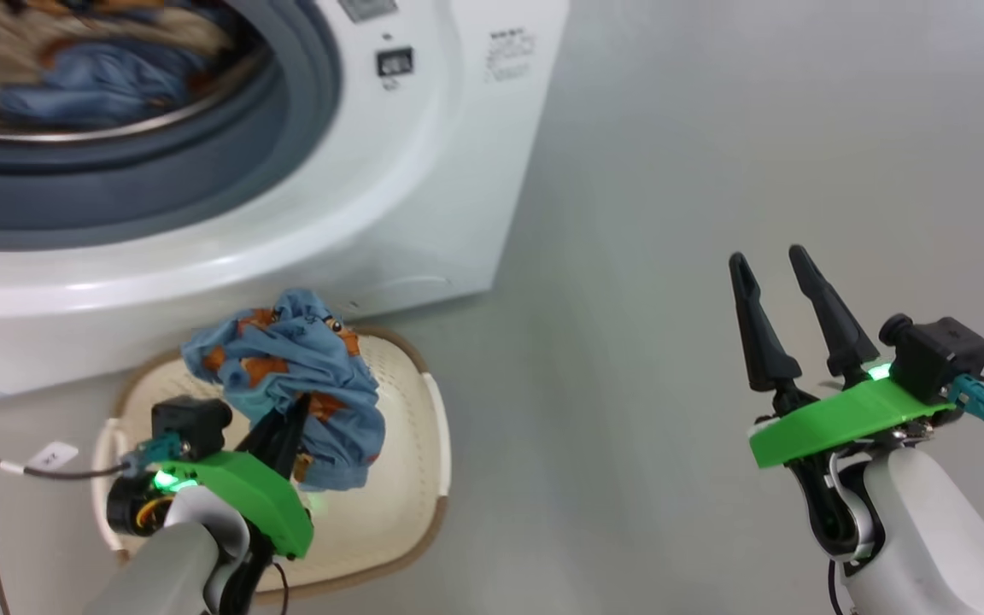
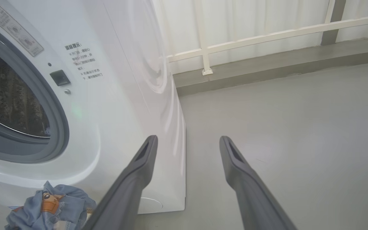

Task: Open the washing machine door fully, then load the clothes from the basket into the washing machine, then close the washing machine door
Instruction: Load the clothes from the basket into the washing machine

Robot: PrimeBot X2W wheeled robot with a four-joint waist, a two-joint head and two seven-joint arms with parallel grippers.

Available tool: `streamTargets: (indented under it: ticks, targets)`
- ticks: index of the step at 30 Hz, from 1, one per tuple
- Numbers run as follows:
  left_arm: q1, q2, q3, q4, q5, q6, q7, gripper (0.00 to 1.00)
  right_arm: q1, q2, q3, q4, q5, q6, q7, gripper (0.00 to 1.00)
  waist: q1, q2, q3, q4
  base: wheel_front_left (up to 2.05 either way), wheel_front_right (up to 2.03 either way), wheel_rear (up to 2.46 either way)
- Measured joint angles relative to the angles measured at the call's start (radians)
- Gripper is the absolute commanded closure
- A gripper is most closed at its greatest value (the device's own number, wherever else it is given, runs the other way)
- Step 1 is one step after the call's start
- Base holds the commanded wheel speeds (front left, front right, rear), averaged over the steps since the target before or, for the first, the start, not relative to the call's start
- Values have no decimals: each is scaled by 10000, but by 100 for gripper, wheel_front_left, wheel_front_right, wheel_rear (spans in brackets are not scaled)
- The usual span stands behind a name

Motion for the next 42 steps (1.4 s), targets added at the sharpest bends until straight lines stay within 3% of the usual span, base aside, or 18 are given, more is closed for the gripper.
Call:
streamTargets:
  ticks: [9,26,31,42]
  targets:
    - [1276,384,1438,-2464,362,790,-15,100,523,-349,15,211,219,0,0,0,1,0,-1138,683,0,0,0]
    - [3995,627,3250,-6337,1941,1854,-36,100,1256,-880,174,491,585,0,2,0,1,0,-2848,1716,0,0,0]
    - [4411,646,3825,-6853,2318,2056,-36,100,1377,-911,163,468,658,0,2,0,1,0,-3047,1960,0,0,0]
    - [4714,564,4334,-7049,2767,2056,-36,100,1433,-1001,48,433,660,0,2,0,3,0,-3142,2057,0,0,0]
